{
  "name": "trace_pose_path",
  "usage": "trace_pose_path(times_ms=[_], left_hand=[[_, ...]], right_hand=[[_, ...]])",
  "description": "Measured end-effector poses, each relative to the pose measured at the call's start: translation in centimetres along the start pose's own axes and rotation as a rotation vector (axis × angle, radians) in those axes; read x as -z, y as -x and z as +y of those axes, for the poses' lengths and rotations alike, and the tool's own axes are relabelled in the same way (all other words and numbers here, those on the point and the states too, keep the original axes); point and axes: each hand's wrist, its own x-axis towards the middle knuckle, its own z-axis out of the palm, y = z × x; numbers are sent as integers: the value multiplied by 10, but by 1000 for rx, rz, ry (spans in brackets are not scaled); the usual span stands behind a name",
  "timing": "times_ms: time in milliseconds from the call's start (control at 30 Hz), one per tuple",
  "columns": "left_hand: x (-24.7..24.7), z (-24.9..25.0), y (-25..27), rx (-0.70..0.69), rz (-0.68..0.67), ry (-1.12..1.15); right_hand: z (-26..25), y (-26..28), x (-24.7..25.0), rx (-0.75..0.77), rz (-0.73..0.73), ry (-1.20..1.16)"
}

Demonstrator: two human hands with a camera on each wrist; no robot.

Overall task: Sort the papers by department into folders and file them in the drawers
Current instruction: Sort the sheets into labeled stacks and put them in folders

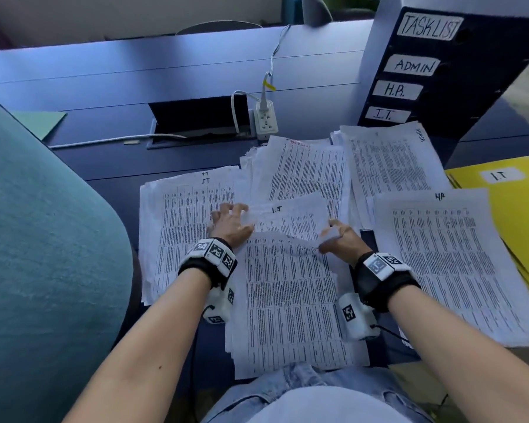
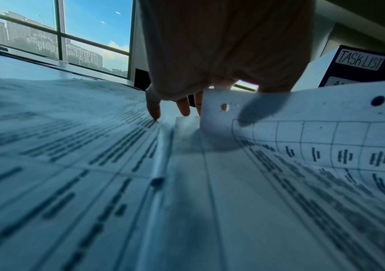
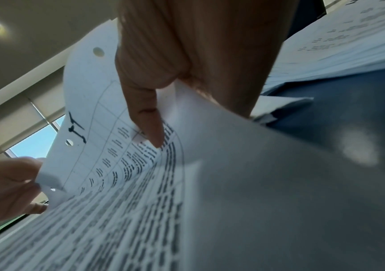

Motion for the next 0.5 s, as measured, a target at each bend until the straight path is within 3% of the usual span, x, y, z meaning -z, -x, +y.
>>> trace_pose_path(times_ms=[267,367,500], left_hand=[[3,1,-3,46,-73,-111],[5,1,-5,3,-13,-152],[-1,3,-2,-156,160,-256]], right_hand=[[0,1,1,22,-11,-56],[-3,0,3,32,-32,-68],[-4,-1,2,35,-13,-23]])
